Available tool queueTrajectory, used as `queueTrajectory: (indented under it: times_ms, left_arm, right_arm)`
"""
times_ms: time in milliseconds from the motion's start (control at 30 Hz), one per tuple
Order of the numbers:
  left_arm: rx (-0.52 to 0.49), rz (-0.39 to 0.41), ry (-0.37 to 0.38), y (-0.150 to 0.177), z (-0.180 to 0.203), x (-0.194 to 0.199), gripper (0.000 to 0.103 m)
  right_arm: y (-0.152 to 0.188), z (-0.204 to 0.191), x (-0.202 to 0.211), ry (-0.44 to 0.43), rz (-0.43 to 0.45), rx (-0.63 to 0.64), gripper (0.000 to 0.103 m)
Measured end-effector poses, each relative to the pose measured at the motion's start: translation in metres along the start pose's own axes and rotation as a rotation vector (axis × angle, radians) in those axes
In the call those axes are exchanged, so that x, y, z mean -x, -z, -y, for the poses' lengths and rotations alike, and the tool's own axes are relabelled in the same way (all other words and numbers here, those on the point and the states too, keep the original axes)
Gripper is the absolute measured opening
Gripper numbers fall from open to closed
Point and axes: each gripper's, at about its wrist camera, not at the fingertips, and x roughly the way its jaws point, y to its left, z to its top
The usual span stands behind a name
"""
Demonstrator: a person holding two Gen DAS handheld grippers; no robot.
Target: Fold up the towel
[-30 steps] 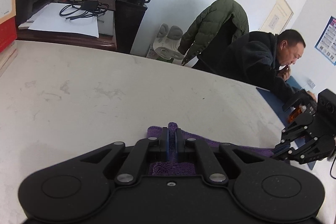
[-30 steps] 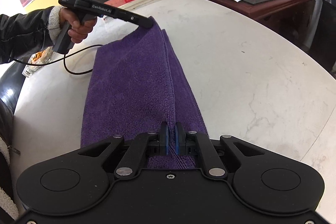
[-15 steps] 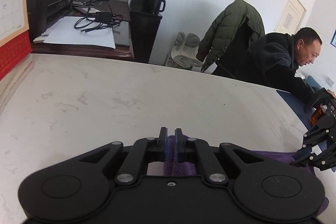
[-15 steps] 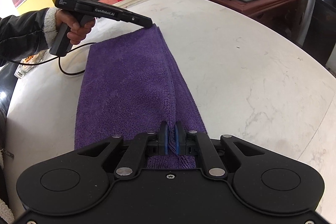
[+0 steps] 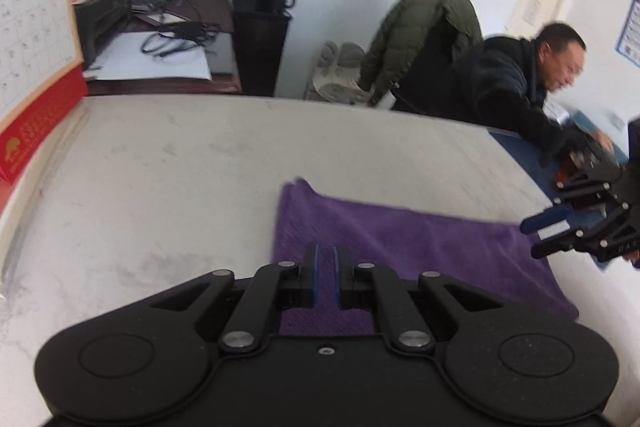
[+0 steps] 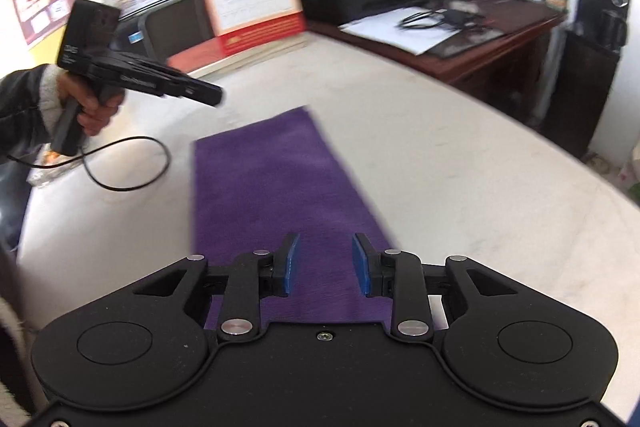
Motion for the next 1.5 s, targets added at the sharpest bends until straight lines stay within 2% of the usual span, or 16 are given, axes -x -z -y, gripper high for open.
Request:
queueTrajectory:
  times_ms: [67, 167, 267, 467, 667, 700, 800, 867, 933, 1033, 1133, 1267, 1433, 1500]
  left_arm:
    - [-0.045, -0.043, -0.037, 0.009, 0.009, -0.014, 0.006]
    - [0.008, -0.021, -0.056, 0.022, 0.005, -0.02, 0.007]
    - [0.128, -0.022, -0.043, 0.033, -0.002, -0.01, 0.007]
    - [0.138, -0.065, -0.028, 0.069, 0.024, 0.028, 0.007]
    - [0.173, -0.137, -0.029, 0.109, 0.068, 0.07, 0.007]
    - [0.158, -0.147, -0.049, 0.109, 0.075, 0.075, 0.007]
    - [0.122, -0.101, -0.077, 0.093, 0.083, 0.078, 0.009]
    - [0.12, -0.065, -0.079, 0.078, 0.081, 0.071, 0.009]
    - [0.118, -0.064, -0.093, 0.075, 0.075, 0.061, 0.009]
    - [0.114, -0.063, -0.116, 0.07, 0.066, 0.046, 0.009]
    - [0.11, -0.061, -0.138, 0.065, 0.057, 0.032, 0.01]
    - [0.104, -0.06, -0.167, 0.058, 0.045, 0.012, 0.011]
    - [0.092, -0.071, -0.169, 0.053, 0.04, 0.008, 0.011]
    - [0.082, -0.079, -0.173, 0.052, 0.042, 0.009, 0.011]
  right_arm:
    - [0.006, -0.015, -0.011, 0.004, -0.061, 0.02, 0.029]
    - [0.019, -0.022, -0.03, 0.031, -0.143, -0.036, 0.029]
    - [0.024, -0.03, -0.034, 0.065, -0.139, -0.002, 0.03]
    - [0.038, -0.041, -0.023, 0.047, -0.15, -0.012, 0.031]
    - [0.073, -0.067, 0.006, 0.064, -0.147, -0.01, 0.031]
    - [0.08, -0.071, 0.011, 0.073, -0.143, -0.02, 0.031]
    - [0.081, -0.084, 0.021, 0.114, -0.135, -0.043, 0.031]
    - [0.072, -0.094, 0.023, 0.094, -0.072, -0.039, 0.031]
    - [0.054, -0.104, 0.01, 0.06, -0.021, -0.019, 0.031]
    - [0.037, -0.116, -0.025, 0.028, -0.022, 0.048, 0.031]
    - [0.034, -0.111, -0.049, 0.006, -0.041, 0.062, 0.031]
    - [0.042, -0.081, -0.038, 0.039, -0.003, 0.008, 0.03]
    - [0.065, -0.005, -0.004, 0.17, 0.056, -0.153, 0.026]
    - [0.075, 0.018, 0.008, 0.268, 0.061, -0.226, 0.028]
